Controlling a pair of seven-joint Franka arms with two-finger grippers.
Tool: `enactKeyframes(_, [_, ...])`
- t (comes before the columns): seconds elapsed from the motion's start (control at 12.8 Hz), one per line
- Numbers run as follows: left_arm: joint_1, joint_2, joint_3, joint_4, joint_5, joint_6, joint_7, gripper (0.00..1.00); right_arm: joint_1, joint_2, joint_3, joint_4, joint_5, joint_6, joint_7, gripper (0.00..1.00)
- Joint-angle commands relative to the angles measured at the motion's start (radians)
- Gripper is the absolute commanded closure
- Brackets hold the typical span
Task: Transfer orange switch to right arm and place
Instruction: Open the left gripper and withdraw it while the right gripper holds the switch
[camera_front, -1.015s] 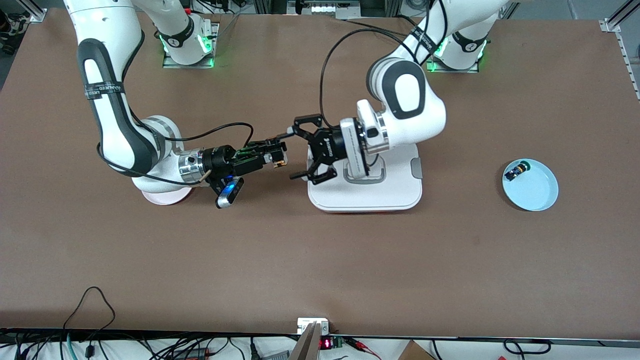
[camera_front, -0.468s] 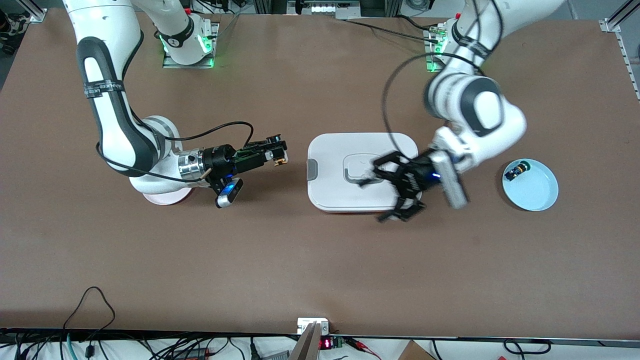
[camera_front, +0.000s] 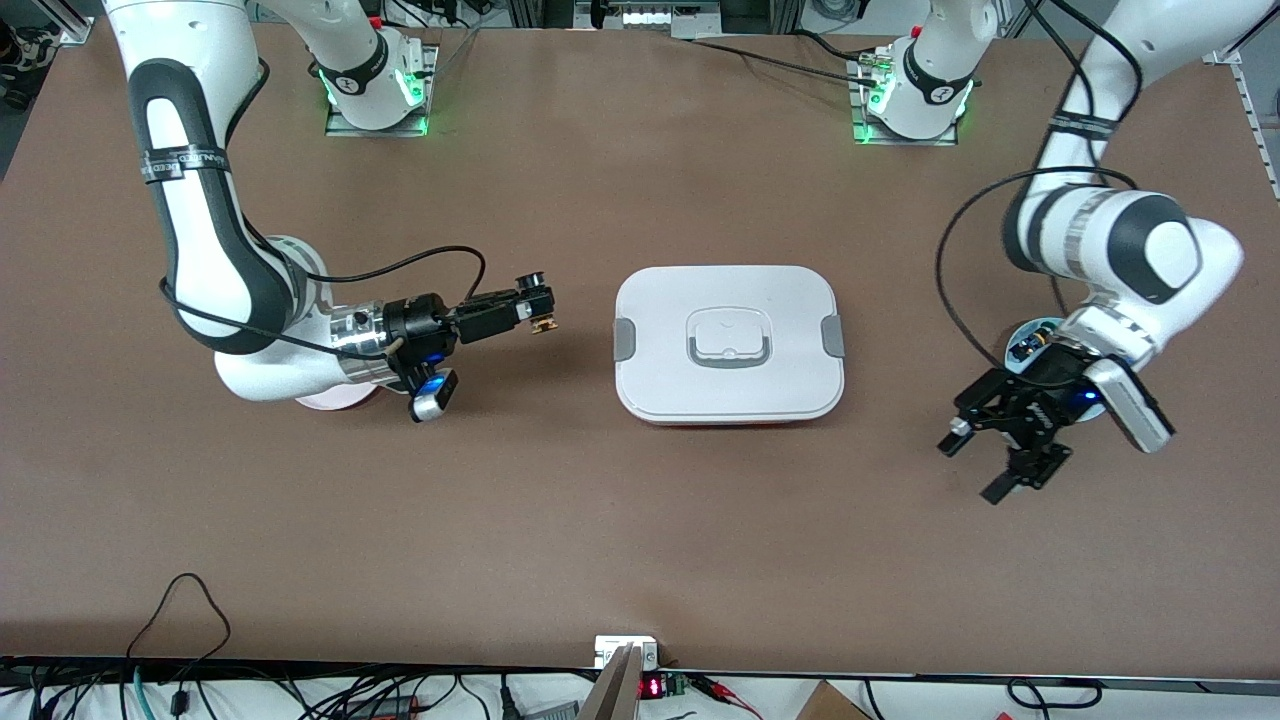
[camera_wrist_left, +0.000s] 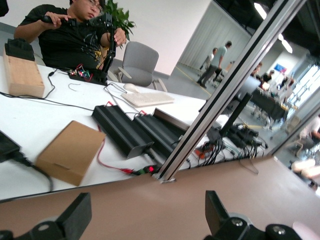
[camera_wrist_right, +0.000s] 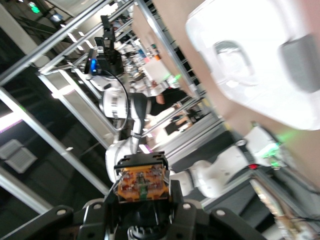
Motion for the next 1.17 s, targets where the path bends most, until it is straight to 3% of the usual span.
enactKeyframes(0.0, [0.014, -0.048, 0.154, -0.036, 0.192, -0.196, -0.045, 0.0, -0.021, -0.025, 0.006, 0.004, -0.129, -0.007, -0.052, 0.74])
enactKeyframes(0.16, [0.014, -0.075, 0.229, -0.007, 0.425, -0.27, -0.219, 0.0, -0.037, -0.034, 0.008, 0.004, -0.225, -0.012, -0.064, 0.74])
enactKeyframes(0.39, [0.005, -0.118, 0.285, 0.047, 0.704, -0.346, -0.439, 0.0, -0.047, -0.051, 0.008, 0.006, -0.342, -0.035, -0.107, 0.74])
enactKeyframes(0.55, [-0.015, -0.186, 0.292, 0.044, 0.89, -0.35, -0.57, 0.0, -0.051, -0.083, 0.008, 0.004, -0.455, -0.041, -0.146, 0.75])
enactKeyframes(0.78, [-0.124, -0.292, 0.315, 0.039, 1.166, -0.376, -0.857, 0.0, -0.064, -0.092, 0.011, 0.006, -0.577, -0.058, -0.228, 0.75])
enactKeyframes(1.09, [-0.249, -0.362, 0.314, 0.048, 1.462, -0.455, -1.22, 0.0, -0.085, -0.097, 0.011, 0.006, -0.738, -0.056, -0.346, 0.75])
